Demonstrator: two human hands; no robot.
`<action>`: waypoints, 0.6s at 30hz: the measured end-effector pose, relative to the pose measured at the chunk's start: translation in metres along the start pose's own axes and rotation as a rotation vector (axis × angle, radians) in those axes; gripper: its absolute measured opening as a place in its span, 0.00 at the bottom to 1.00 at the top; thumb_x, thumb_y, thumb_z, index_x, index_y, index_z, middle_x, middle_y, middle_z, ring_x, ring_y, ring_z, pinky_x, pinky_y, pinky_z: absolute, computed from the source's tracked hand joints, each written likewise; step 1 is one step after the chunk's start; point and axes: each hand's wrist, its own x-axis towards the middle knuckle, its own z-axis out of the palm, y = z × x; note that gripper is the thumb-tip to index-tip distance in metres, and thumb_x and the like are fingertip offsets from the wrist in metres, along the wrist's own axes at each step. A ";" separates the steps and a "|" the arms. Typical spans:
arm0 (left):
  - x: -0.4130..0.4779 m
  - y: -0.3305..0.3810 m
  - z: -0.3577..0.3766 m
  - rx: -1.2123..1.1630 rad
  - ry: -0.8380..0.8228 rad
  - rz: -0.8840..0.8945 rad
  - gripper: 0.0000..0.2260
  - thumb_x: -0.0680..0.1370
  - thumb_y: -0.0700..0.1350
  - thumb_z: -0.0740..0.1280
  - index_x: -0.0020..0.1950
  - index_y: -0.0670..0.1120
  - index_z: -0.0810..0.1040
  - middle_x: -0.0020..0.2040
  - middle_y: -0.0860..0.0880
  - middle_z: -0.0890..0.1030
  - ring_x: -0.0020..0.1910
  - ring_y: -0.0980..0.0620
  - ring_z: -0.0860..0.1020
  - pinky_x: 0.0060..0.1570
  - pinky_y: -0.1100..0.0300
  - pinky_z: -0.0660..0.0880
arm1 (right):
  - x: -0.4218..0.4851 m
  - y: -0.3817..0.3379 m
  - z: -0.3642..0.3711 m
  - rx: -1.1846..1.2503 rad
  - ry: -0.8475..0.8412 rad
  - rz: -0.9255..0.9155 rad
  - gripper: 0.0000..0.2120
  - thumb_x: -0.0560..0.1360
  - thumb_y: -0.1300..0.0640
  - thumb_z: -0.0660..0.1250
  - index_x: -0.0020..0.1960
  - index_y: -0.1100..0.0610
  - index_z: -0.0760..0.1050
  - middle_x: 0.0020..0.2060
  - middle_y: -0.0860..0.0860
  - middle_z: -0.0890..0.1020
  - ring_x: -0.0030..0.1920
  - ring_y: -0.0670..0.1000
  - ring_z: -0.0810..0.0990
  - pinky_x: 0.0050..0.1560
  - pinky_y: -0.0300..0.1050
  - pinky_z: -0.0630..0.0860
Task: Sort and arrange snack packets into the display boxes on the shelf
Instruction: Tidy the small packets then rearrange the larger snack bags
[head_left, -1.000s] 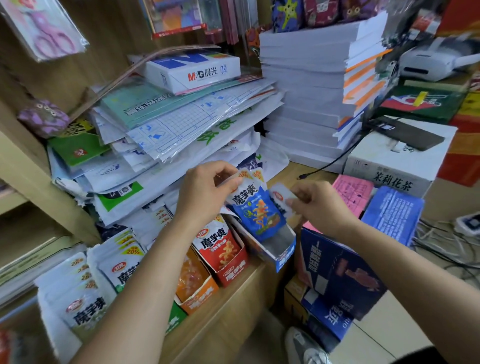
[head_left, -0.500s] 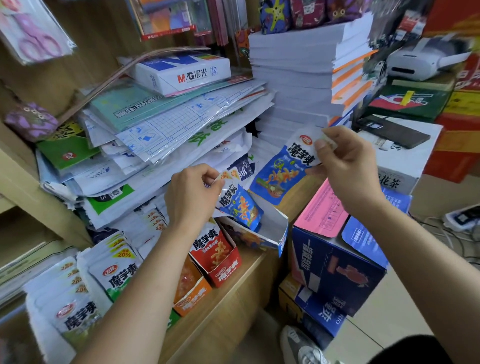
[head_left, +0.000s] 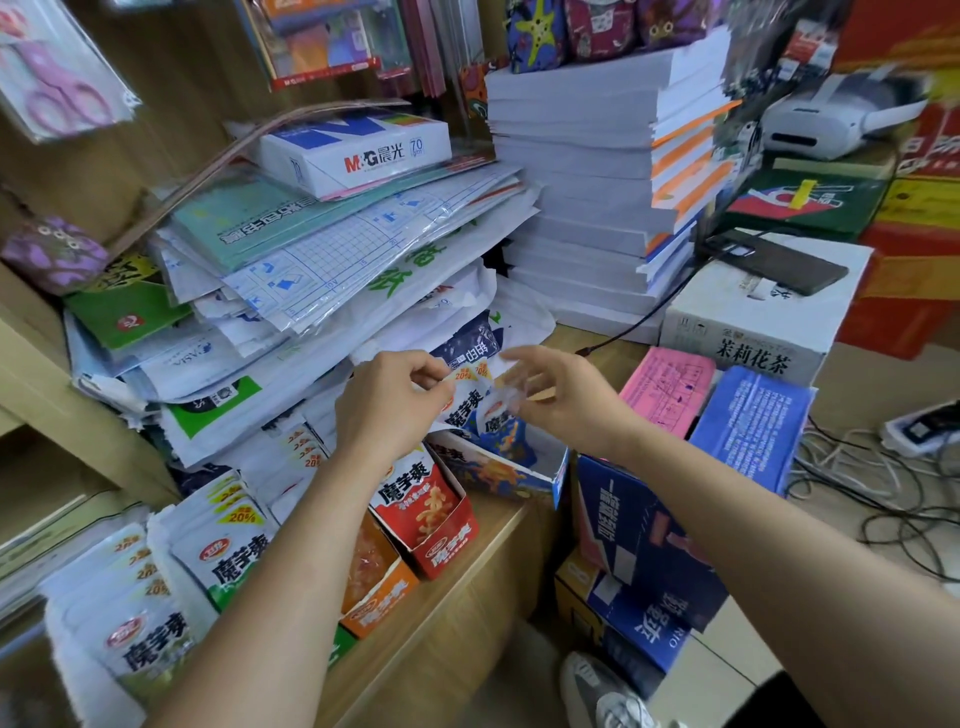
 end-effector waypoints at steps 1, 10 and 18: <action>0.000 0.000 0.000 0.013 -0.033 0.015 0.02 0.77 0.53 0.72 0.47 0.57 0.84 0.40 0.62 0.82 0.42 0.58 0.80 0.43 0.55 0.79 | 0.000 0.001 0.005 0.052 0.025 0.040 0.26 0.75 0.58 0.74 0.71 0.50 0.71 0.56 0.46 0.80 0.52 0.46 0.81 0.52 0.46 0.82; -0.007 0.004 0.001 0.065 -0.096 0.113 0.11 0.72 0.64 0.72 0.47 0.59 0.82 0.41 0.60 0.82 0.43 0.60 0.79 0.41 0.59 0.76 | -0.001 0.005 0.023 0.070 -0.068 0.030 0.21 0.77 0.56 0.71 0.69 0.49 0.76 0.60 0.45 0.83 0.57 0.44 0.80 0.55 0.34 0.75; -0.004 -0.002 0.007 0.047 0.071 0.073 0.06 0.74 0.52 0.74 0.37 0.57 0.82 0.41 0.58 0.85 0.39 0.55 0.82 0.40 0.54 0.81 | -0.013 -0.005 0.006 -0.489 -0.270 0.097 0.54 0.64 0.32 0.75 0.80 0.45 0.50 0.68 0.47 0.74 0.65 0.53 0.66 0.64 0.52 0.68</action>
